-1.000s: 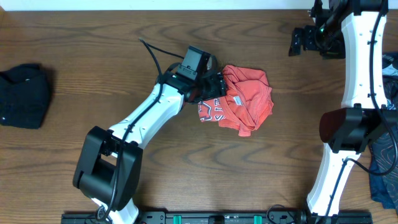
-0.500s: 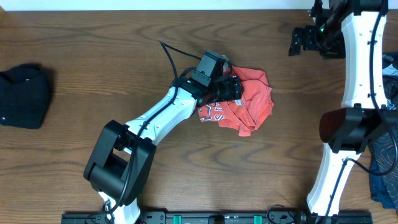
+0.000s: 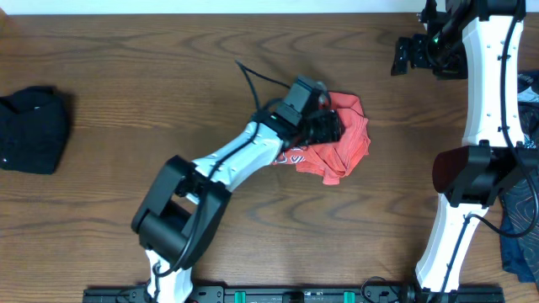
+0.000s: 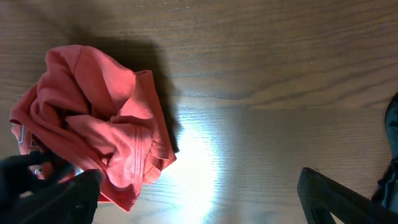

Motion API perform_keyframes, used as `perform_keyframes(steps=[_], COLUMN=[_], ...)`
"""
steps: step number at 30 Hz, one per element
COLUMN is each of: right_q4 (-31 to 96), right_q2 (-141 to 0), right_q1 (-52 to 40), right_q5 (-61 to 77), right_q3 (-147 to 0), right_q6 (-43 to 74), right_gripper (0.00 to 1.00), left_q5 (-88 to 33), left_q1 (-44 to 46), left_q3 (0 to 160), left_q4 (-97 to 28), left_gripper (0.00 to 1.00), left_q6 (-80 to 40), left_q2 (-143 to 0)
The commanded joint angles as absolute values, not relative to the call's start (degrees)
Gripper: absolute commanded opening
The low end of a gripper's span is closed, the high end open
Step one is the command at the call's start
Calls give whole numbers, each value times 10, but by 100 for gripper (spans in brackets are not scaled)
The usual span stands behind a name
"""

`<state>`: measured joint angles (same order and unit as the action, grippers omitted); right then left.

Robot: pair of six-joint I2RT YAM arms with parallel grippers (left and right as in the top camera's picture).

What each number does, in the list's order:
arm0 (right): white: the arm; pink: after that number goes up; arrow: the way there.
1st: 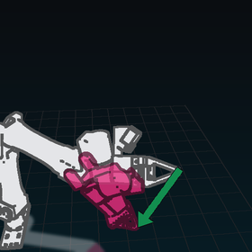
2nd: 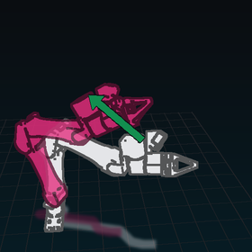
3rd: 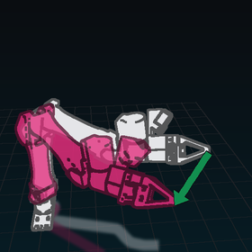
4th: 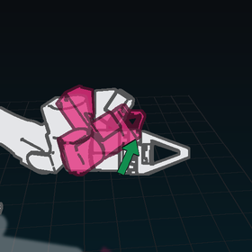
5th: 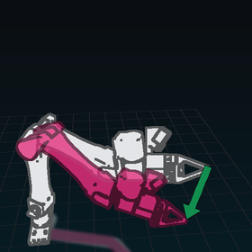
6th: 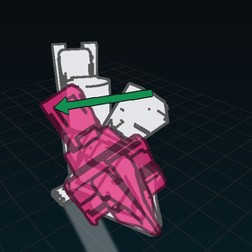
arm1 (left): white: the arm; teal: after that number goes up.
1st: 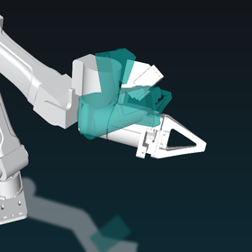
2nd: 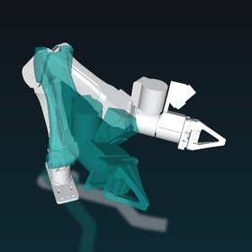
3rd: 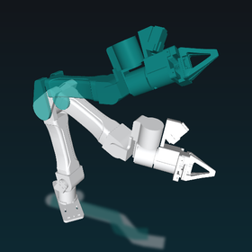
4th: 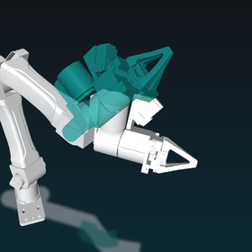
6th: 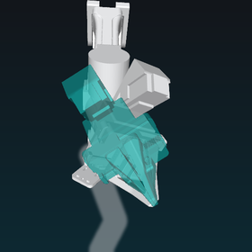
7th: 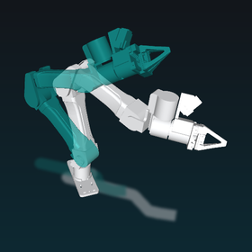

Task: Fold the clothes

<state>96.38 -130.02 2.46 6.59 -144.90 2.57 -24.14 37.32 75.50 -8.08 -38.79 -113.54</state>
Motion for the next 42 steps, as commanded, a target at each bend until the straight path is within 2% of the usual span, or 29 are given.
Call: perform_keyframes(steps=[1,2,22,37,38,39,40,42], right_q4=[962,963,956,949,949,949,950,951], right_q2=[-1285,-1285,-1285,-1285,-1285,-1285,-1285,-1285], right_q1=[22,22,22,22,22,22,22,22], right_q5=[67,67,67,67,67,67,67,67], right_q3=[-1446,-1446,-1446,-1446,-1446,-1446,-1446,-1446], right_q6=[29,30,30,30,30,30,30,30], right_gripper=[99,99,99,99,99,99,99,99], left_q5=[-251,-250,-265,-268,-268,-268,-268,-268], left_q1=[377,377,388,441,443,445,446,448], left_q3=[771,771,888,891,891,891,891,891], left_q4=[-83,-83,-98,-56,-54,-52,-52,-52], left_gripper=[20,6,6,6,13,40,55,64], left_q6=[-387,-392,-390,-382,-382,-382,-382,-383], left_q2=[-1145,-1145,-1145,-1161,-1163,-1166,-1170,-1178])
